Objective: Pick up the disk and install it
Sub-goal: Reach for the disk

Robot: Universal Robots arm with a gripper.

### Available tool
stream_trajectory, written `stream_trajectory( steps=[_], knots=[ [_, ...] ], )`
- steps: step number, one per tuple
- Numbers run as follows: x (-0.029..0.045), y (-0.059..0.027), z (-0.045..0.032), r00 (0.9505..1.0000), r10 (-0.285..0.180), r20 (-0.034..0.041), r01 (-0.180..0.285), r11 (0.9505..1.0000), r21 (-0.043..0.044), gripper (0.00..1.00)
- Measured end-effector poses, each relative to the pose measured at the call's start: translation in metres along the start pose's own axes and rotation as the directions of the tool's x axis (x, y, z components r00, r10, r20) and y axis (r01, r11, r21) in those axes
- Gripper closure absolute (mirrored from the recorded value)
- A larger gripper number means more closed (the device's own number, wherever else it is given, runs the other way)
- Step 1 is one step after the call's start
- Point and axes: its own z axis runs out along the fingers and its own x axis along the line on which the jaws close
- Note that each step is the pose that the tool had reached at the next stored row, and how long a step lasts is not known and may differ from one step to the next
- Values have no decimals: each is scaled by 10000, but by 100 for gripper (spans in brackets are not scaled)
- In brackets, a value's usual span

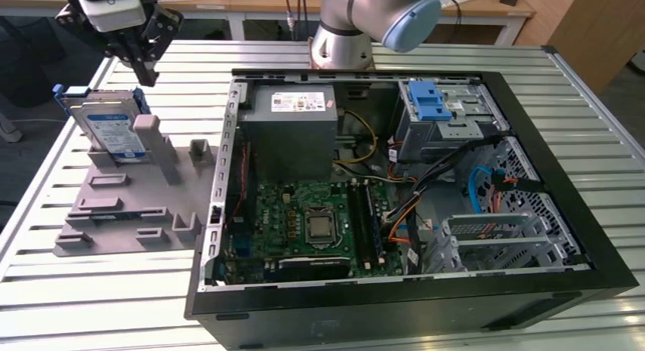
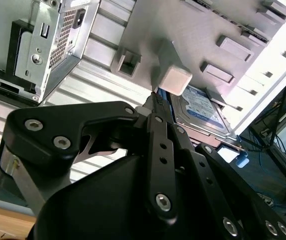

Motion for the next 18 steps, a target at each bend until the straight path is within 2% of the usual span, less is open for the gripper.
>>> stream_trajectory(
  steps=[18],
  knots=[
    [222, -1, 24, 10000, 0, -9, 0, 10000, 1, 89]
  ],
)
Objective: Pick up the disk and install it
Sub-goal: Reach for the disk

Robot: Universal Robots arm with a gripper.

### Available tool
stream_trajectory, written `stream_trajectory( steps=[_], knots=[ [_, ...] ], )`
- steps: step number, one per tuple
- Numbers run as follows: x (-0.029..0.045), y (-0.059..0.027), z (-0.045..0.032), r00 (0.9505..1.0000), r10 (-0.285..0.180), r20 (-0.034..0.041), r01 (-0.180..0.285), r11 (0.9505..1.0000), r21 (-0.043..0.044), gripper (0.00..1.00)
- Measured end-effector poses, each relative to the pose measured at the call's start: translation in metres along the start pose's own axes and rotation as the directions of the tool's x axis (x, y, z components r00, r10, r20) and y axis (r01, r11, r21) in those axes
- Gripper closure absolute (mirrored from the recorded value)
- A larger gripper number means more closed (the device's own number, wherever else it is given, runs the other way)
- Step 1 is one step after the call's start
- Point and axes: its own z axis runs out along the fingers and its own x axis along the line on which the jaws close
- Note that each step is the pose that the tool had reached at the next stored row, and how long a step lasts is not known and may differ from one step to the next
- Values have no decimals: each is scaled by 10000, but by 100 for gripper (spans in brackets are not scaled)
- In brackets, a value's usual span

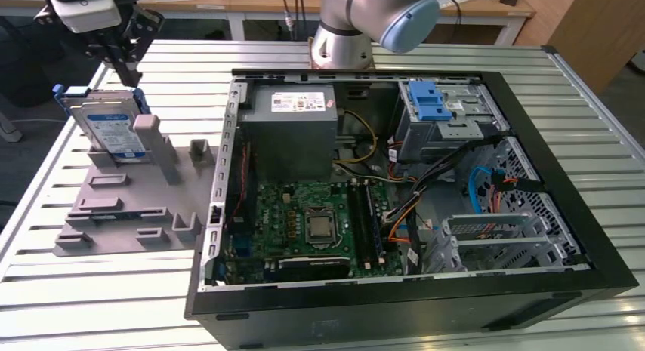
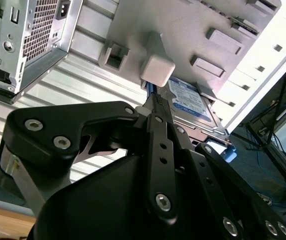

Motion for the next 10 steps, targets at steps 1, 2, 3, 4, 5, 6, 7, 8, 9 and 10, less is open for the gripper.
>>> stream_trajectory(
  steps=[1, 2, 3, 4, 5, 6, 7, 8, 9, 10],
  knots=[
    [15, 0, 2, 10000, 0, 0, 0, 10000, -1, 89],
    [29, 1, 3, 10000, 0, 0, 0, 10000, 0, 89],
    [45, 1, 5, 10000, 0, 0, 0, 10000, -1, 89],
    [60, 2, 6, 10000, 0, -1, 0, 10000, -1, 89],
    [75, 2, 8, 10000, 0, 0, 0, 10000, -1, 89],
    [94, 4, 10, 10000, 1, 0, -1, 10000, -1, 89],
    [112, 8, 12, 10000, 0, -1, 0, 10000, 0, 89],
    [129, 15, 14, 10000, 0, -1, 0, 10000, -1, 89],
    [145, 25, 16, 10000, 0, 0, 0, 10000, -1, 89],
    [162, 36, 19, 10000, -1, 1, 1, 10000, -1, 89]
  ],
)
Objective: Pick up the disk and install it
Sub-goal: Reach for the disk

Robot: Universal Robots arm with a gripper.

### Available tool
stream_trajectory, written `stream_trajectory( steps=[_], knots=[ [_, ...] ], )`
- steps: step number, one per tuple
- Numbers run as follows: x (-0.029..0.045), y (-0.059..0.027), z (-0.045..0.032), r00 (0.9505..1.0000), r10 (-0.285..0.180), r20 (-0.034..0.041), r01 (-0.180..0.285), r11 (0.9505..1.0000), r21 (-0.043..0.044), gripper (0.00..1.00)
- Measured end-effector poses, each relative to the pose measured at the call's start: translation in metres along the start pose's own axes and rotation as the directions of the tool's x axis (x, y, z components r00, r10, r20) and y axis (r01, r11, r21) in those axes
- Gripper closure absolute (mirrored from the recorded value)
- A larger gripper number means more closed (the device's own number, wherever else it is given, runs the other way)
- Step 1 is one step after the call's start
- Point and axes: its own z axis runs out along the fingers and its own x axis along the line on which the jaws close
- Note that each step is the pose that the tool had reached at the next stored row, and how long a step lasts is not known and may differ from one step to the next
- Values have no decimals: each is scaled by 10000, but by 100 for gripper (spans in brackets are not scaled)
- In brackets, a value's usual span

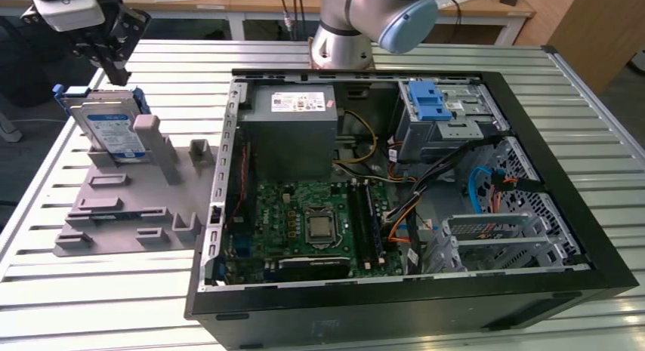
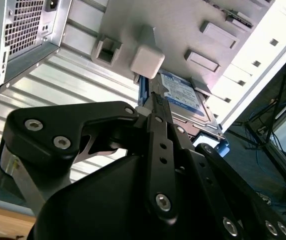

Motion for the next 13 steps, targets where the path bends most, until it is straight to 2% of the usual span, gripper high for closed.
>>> stream_trajectory(
  steps=[6, 13],
  knots=[
    [90, 68, 13, 10000, 2, -1, -2, 10000, 1, 89],
    [200, 87, 28, 10000, 1, -1, -1, 10000, 1, 89]
  ],
)
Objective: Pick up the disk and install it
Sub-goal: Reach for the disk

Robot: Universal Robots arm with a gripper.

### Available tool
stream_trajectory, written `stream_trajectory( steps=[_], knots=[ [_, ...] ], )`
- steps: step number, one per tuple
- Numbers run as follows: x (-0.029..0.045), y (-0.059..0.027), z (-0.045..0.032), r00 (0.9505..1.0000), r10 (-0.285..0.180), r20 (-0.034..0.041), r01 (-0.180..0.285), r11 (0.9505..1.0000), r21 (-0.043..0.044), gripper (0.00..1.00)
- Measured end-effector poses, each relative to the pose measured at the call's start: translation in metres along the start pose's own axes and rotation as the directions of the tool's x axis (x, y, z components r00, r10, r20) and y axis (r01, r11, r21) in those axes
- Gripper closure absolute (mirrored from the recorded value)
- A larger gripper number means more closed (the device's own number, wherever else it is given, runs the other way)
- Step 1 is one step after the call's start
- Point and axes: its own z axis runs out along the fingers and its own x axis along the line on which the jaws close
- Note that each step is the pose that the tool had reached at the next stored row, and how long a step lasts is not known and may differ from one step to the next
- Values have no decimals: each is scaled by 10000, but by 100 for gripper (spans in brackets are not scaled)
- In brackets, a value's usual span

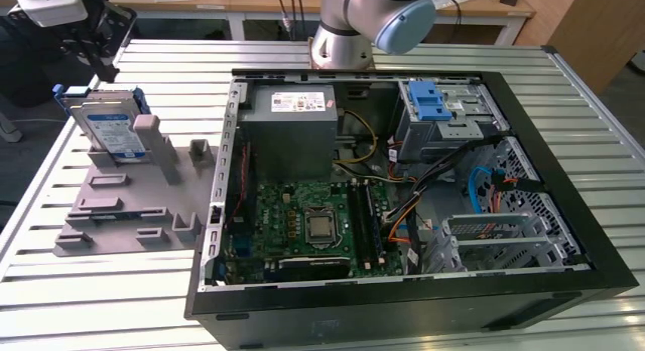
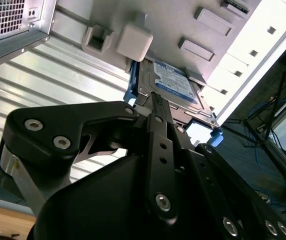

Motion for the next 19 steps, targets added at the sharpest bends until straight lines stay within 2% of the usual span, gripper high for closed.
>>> stream_trajectory(
  steps=[13, 19],
  knots=[
    [229, -3, 38, 10000, -73, 17, 73, 10000, 0, 89],
    [316, 73, 55, 10000, -91, 15, 91, 10000, 0, 89]
  ],
)
